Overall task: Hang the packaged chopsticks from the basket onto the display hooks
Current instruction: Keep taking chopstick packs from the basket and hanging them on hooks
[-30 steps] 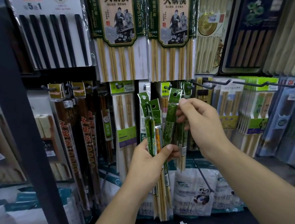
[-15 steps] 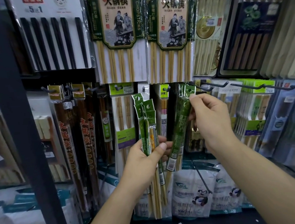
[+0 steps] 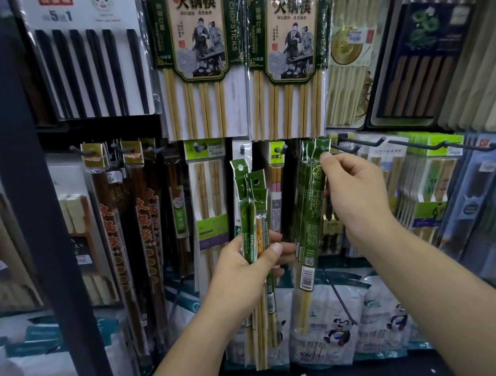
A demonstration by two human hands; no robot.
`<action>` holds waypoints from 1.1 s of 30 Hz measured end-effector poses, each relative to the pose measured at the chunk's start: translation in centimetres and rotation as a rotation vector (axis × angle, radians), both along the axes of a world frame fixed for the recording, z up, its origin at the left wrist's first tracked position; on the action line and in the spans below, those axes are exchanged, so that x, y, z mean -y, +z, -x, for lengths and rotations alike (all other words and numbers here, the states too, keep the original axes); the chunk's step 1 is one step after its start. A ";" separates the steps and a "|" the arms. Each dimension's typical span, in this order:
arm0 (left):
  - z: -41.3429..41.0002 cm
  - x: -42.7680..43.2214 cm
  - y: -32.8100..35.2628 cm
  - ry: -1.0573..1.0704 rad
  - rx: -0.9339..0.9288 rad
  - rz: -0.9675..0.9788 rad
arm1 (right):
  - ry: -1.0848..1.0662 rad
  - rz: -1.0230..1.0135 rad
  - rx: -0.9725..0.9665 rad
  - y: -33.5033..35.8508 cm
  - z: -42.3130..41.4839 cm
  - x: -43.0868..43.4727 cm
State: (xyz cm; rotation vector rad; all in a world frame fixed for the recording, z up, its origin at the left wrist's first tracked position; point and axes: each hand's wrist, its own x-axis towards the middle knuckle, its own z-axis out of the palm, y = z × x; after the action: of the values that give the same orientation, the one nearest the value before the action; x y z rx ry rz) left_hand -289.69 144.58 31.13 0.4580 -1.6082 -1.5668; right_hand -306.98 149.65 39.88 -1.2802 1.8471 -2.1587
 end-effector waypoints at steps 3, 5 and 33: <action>0.0 0.2 -0.1 -0.005 -0.030 0.020 | -0.015 -0.037 -0.005 -0.1 0.2 0.3; 0.0 0.4 -0.2 -0.006 -0.019 0.057 | -0.021 -0.052 -0.004 -0.1 0.2 0.4; 0.4 0.1 -0.4 -0.062 -0.127 -0.082 | 0.266 -0.110 -0.041 -2.1 -3.7 -1.6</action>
State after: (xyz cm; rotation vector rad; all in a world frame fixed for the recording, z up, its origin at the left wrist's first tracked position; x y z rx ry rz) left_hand -290.09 144.45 30.78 0.3479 -1.4788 -1.6784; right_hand -303.29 151.28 37.80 -1.4611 1.6717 -1.8844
